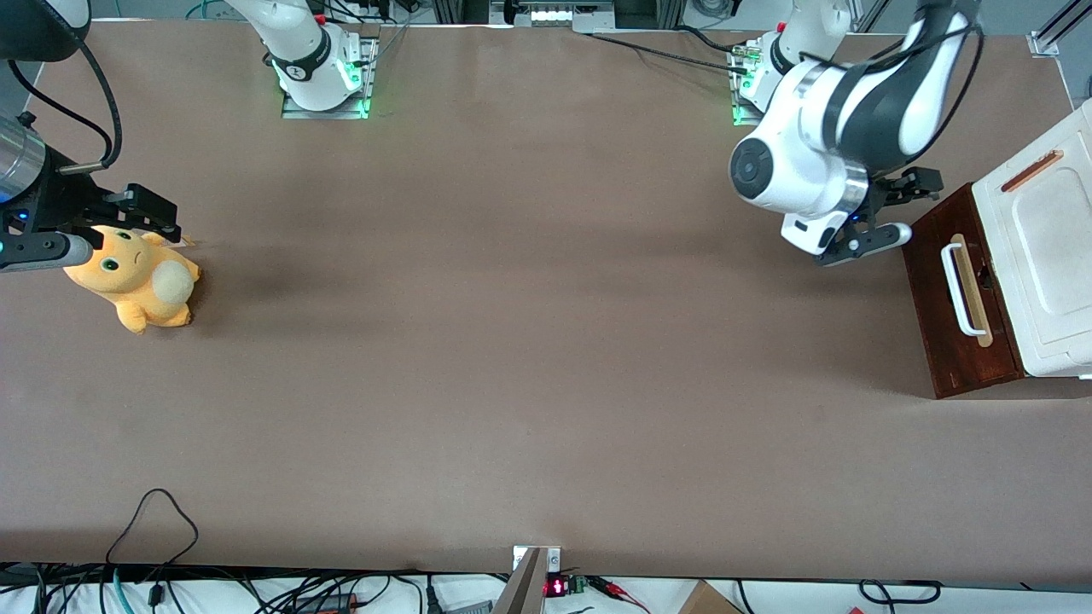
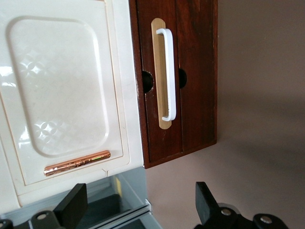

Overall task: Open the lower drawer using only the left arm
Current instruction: 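Move the open left gripper down to the drawer's white bar handle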

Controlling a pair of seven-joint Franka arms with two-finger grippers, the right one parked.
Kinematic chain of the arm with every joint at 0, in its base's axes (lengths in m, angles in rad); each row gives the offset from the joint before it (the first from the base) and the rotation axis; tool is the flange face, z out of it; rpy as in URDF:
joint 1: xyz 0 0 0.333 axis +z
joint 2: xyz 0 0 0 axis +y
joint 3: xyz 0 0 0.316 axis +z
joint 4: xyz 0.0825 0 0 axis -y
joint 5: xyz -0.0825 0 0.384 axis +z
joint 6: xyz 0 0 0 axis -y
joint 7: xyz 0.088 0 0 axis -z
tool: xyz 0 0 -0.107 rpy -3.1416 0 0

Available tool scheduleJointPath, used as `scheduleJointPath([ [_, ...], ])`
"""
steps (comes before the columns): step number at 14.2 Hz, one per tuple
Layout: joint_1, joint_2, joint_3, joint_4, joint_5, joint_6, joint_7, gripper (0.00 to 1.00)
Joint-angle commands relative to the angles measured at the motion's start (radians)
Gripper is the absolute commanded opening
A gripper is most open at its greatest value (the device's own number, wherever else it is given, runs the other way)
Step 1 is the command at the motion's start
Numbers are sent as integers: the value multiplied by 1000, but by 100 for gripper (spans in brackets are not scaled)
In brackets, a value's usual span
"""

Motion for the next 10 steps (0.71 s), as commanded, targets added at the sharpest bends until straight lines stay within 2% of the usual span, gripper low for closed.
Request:
scheduleJointPath([
  [1, 14, 4, 1, 8, 23, -17, 104, 100],
  [3, 18, 4, 1, 11, 20, -4, 214, 100],
  [5, 15, 11, 1, 13, 20, -2, 204, 100],
  [6, 6, 33, 2, 5, 46, -2, 128, 100],
  [8, 0, 124, 2, -27, 202, -52, -33, 100],
  [10, 0, 199, 5, -27, 300, -132, -125, 100],
])
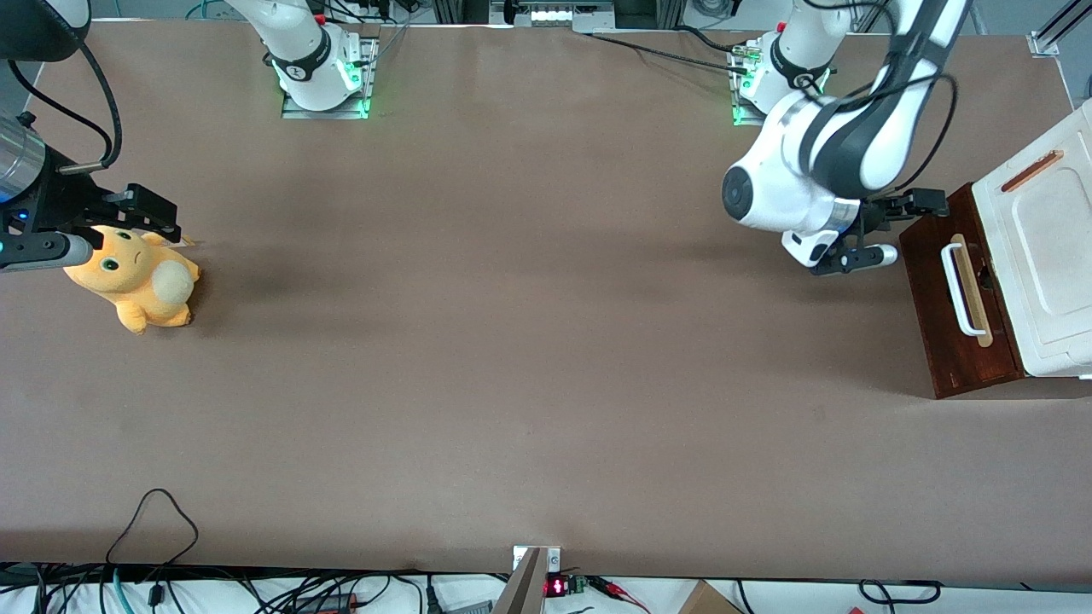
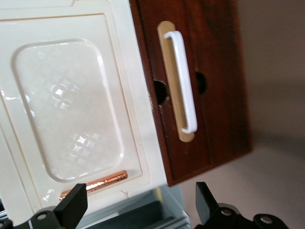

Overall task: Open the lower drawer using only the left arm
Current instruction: 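Move the open left gripper down to the drawer's white bar handle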

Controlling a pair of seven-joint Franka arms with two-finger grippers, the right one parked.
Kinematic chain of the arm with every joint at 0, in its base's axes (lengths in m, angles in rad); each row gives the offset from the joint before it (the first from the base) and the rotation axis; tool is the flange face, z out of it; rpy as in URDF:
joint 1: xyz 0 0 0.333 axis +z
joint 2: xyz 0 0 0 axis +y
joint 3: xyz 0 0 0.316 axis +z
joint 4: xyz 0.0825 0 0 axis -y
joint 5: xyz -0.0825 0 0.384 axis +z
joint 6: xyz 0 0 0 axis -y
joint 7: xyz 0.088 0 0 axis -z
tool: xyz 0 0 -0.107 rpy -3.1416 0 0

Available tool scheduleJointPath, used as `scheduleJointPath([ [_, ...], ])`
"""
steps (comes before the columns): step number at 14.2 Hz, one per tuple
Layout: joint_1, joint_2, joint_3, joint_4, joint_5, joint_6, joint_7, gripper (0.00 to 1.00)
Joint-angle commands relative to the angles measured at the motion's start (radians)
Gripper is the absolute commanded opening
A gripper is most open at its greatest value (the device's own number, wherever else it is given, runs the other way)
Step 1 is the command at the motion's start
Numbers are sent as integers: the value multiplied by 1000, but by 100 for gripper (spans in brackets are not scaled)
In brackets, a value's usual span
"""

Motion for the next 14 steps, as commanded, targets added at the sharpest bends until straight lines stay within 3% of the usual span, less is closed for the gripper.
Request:
scheduleJointPath([
  [1, -9, 118, 3, 12, 110, -104, -144, 100],
  [4, 11, 232, 4, 25, 191, -159, -230, 99],
  [10, 86, 358, 58, 87, 365, -50, -233, 99],
  [14, 99, 402, 59, 92, 385, -55, -249, 95],
])
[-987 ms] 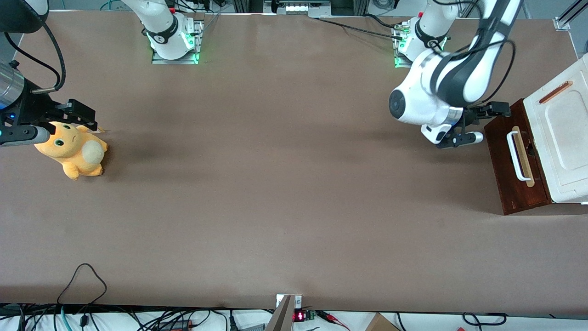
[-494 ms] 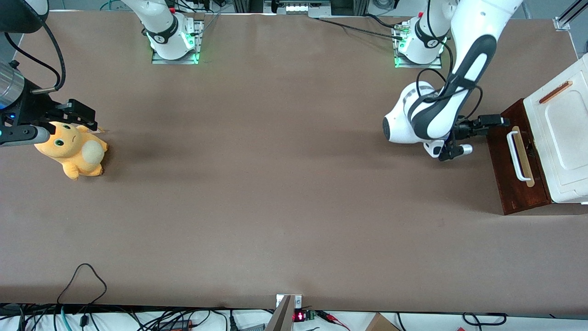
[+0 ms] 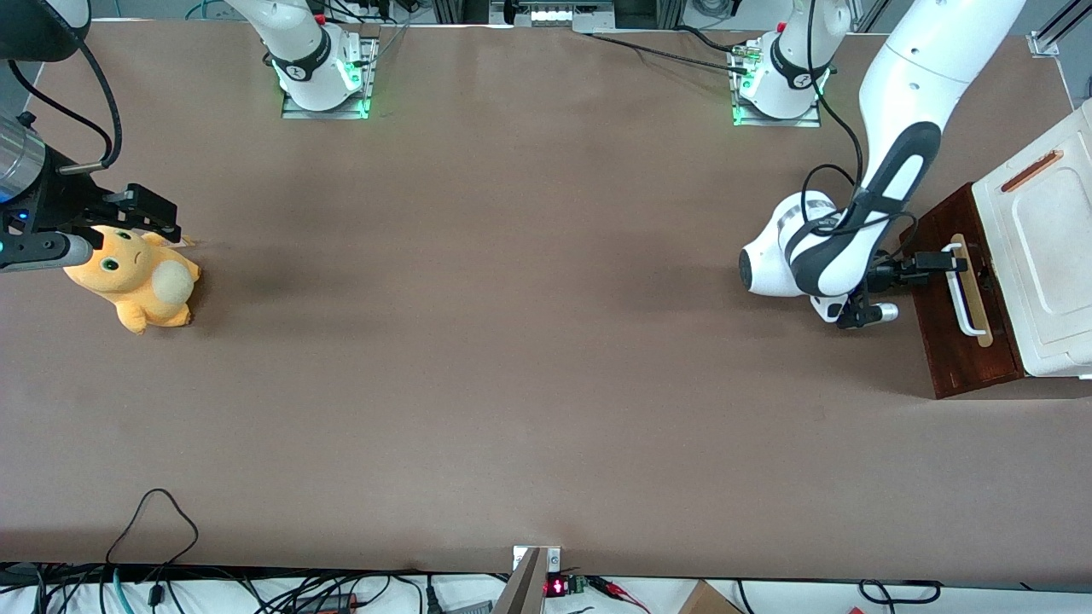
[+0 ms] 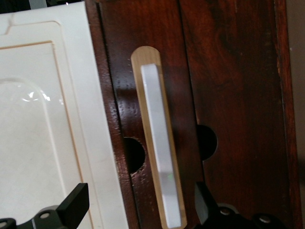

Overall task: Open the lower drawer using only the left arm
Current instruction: 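Close the left gripper around the white bar handle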

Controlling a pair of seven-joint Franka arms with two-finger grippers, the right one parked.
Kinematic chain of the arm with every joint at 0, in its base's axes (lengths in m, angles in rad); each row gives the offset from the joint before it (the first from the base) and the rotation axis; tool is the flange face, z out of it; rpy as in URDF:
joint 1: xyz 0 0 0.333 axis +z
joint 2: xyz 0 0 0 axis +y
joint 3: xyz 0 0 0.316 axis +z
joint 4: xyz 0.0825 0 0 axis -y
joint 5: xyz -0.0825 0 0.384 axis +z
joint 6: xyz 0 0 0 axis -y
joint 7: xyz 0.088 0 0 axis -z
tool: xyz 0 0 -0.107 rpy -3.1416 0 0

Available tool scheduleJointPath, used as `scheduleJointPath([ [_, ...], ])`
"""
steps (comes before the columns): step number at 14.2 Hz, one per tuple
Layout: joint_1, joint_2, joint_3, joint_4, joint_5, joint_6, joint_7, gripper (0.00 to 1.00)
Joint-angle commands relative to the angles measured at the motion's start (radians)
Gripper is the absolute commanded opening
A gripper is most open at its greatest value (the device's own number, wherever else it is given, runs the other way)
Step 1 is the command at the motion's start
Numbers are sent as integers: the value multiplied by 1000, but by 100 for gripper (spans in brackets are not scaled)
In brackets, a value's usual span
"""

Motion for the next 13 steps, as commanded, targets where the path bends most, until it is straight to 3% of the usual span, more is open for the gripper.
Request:
scheduleJointPath([
  [1, -1, 37, -3, 25, 23, -13, -16, 93],
  [10, 27, 68, 4, 31, 60, -17, -16, 79],
  [13, 45, 69, 4, 31, 88, -10, -4, 68],
])
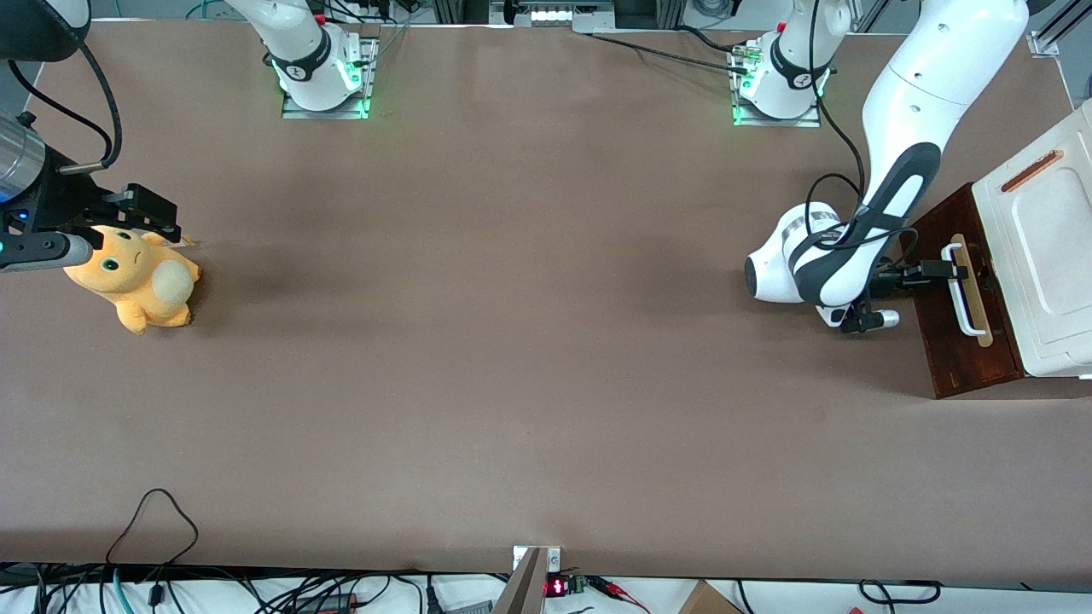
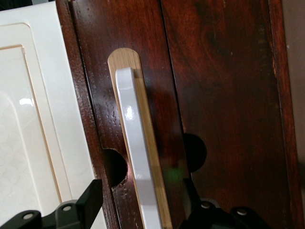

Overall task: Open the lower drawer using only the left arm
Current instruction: 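Close the left gripper around the white bar handle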

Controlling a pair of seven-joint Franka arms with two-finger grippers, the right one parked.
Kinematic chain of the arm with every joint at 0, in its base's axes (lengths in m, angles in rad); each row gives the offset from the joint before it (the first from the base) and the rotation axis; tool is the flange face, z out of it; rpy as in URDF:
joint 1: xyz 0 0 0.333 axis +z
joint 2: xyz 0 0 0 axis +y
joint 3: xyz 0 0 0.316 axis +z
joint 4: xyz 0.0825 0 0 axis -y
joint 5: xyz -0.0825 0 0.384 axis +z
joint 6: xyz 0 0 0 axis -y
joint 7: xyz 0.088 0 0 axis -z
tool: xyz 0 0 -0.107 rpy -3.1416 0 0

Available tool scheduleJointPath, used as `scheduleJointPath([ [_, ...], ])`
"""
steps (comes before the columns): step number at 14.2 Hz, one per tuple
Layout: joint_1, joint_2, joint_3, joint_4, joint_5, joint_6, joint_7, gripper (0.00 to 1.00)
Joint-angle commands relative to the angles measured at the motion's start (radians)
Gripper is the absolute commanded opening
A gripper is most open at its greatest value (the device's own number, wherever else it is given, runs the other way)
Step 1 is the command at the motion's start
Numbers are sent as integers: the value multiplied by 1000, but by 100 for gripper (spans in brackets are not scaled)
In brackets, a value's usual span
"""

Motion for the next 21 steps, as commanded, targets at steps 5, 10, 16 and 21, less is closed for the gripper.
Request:
scheduleJointPath([
  [5, 33, 24, -5, 23, 69, -1, 16, 55],
  [10, 31, 30, -5, 32, 69, -1, 16, 43],
  [16, 33, 39, -4, 34, 72, 2, 21, 41],
  [21, 36, 45, -3, 35, 73, 7, 24, 41],
])
